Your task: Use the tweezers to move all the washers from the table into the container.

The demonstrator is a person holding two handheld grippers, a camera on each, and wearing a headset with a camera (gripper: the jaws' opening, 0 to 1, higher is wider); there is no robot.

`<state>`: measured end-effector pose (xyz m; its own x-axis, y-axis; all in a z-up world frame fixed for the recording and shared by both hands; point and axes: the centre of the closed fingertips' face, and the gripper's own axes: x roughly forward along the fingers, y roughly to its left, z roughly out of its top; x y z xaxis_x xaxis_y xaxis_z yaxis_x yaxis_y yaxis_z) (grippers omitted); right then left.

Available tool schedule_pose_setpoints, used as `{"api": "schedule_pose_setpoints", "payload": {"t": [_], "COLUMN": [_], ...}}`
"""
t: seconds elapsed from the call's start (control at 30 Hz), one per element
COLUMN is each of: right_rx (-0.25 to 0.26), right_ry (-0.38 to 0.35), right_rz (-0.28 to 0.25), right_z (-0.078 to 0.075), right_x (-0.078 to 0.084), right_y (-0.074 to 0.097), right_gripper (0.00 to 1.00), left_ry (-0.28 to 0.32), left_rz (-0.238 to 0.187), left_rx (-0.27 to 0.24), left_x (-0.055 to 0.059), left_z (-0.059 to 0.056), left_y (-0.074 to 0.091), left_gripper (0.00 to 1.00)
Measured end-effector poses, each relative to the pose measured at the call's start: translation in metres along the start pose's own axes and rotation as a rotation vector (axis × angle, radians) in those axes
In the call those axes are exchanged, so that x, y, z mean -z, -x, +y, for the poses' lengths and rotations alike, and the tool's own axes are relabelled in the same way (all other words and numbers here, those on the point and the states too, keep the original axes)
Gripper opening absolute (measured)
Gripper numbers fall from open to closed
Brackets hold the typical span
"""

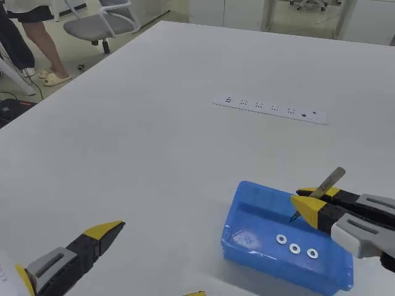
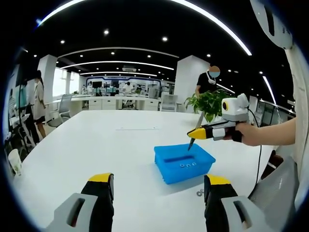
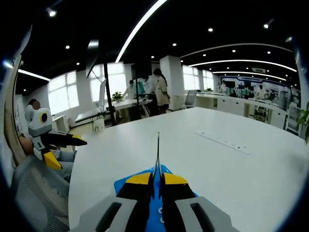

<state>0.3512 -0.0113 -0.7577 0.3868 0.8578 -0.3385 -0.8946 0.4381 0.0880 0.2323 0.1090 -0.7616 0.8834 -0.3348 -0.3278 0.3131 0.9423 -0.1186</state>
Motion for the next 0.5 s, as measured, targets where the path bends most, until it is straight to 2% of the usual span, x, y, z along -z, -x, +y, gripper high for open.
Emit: {"api": "schedule_pose_setpoints", "payload": {"t": [0.3,0.5], "right_rx": [0.021,0.048], "right_ry": [-0.025,-0.054], "right_rz": [-0.015,-0.006], "right_z": [0.02,0.026], "right_x": [0.001,0.013], "right_y": [0.029,0.044], "right_gripper": [0.04,0.04], "left_ry": [-0.005,-0.012], "left_rz": [0.01,0.02], "left_rx": [0.014,0.037], "left_x": [0.001,0.003], "left_z": [-0.005,-0.009], "left_y": [0.0,-0.001], "left_gripper": [0.77,0.77]}}
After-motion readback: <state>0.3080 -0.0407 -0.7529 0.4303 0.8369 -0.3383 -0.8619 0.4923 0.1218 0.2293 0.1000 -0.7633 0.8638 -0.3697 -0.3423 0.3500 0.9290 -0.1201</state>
